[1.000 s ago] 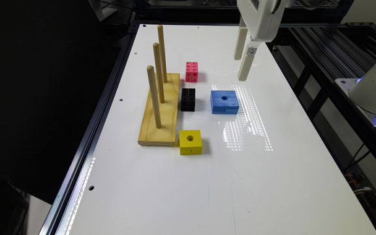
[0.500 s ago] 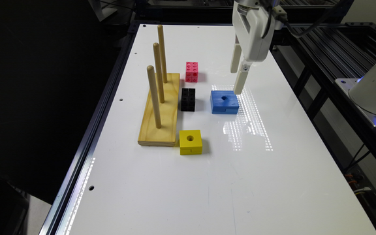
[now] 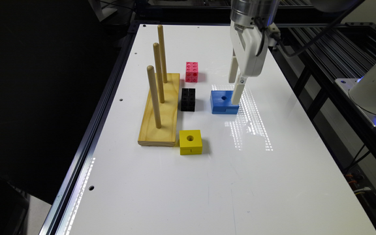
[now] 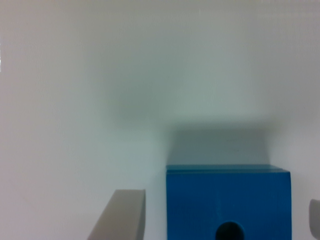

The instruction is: Pick up blue block.

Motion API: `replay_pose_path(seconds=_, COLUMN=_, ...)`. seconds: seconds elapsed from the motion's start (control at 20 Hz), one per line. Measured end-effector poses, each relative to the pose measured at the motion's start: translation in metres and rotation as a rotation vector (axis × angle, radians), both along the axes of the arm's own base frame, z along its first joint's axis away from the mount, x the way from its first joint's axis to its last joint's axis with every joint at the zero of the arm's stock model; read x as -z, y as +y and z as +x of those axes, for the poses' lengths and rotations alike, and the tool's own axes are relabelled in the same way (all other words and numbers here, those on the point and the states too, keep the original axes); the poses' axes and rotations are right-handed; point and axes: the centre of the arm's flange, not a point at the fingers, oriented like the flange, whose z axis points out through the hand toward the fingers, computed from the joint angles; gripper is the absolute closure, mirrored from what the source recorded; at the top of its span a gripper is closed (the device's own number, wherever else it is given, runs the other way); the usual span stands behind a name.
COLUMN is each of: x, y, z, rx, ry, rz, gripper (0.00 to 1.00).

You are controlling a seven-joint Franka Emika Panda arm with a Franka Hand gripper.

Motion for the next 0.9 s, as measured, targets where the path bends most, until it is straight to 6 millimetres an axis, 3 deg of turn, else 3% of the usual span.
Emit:
replay_pose_path(seconds=0.6, x=-0.006, y=0.004, z=0.01, rx=-0.008, ry=-0.02, rz=0.002, gripper=0.0)
replay_pose_path(seconds=0.9, x=0.022, y=0.005, z=0.01, rx=-0.007, ry=-0.009, rz=0.005, gripper=0.0)
